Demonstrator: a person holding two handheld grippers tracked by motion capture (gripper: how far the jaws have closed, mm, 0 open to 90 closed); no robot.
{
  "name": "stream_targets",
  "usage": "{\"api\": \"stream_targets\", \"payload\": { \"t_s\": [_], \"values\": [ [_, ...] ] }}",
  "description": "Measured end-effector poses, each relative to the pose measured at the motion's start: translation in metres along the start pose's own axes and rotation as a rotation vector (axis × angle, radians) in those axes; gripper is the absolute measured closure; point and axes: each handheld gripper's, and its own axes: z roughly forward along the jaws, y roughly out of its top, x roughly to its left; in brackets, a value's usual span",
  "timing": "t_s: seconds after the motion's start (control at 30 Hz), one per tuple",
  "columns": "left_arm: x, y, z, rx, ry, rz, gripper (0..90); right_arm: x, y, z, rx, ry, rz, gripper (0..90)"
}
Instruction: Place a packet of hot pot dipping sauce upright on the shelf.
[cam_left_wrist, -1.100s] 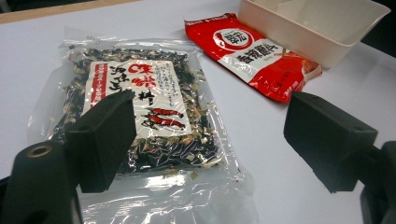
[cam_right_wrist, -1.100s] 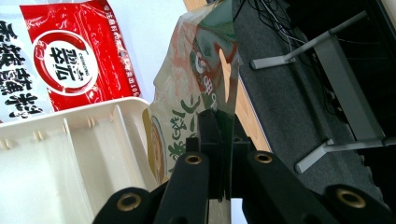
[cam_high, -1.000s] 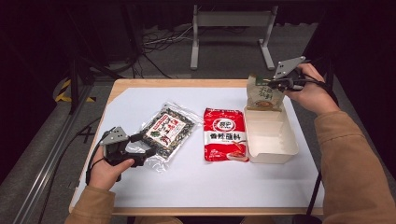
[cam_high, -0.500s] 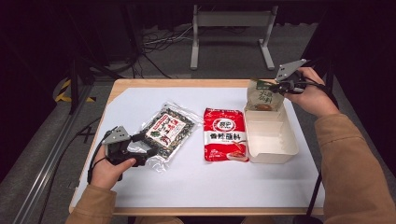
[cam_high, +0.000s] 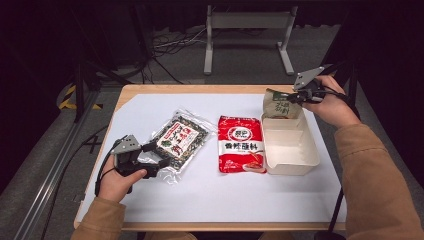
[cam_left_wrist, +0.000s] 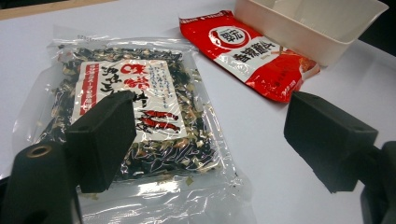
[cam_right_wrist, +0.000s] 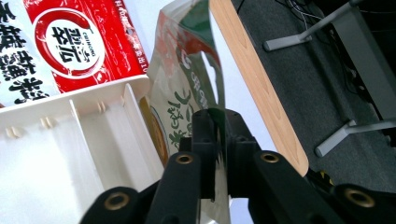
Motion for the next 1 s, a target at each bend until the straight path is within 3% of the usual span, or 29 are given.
{"api": "stream_targets", "payload": {
  "t_s": [0.2, 0.4, 0.6, 0.83, 1.0],
  "values": [
    [0.0, 0.001, 0.0, -0.001, -0.001, 0.006, 17.6, -0.001, -0.001, -0.001, -0.013, -0.009, 0.02, 75.9],
    [0.0, 0.001, 0.002, 0.003, -0.004, 0.008, 17.6, 0.0, -0.001, -0.007, -0.058, 0.01, 0.069, 61.5],
    [-0.001, 0.004, 0.007, 0.011, -0.017, 0.011, 17.5, 0.0, -0.001, -0.016, -0.113, -0.016, 0.105, 45.7],
    [-0.002, 0.008, 0.015, 0.015, -0.033, 0.028, 17.3, 0.005, -0.003, -0.03, -0.173, -0.07, 0.128, 40.1],
    [-0.004, 0.011, 0.022, 0.022, -0.05, 0.036, 17.3, 0.015, -0.002, -0.045, -0.227, -0.07, 0.177, 35.7]
  ]
}}
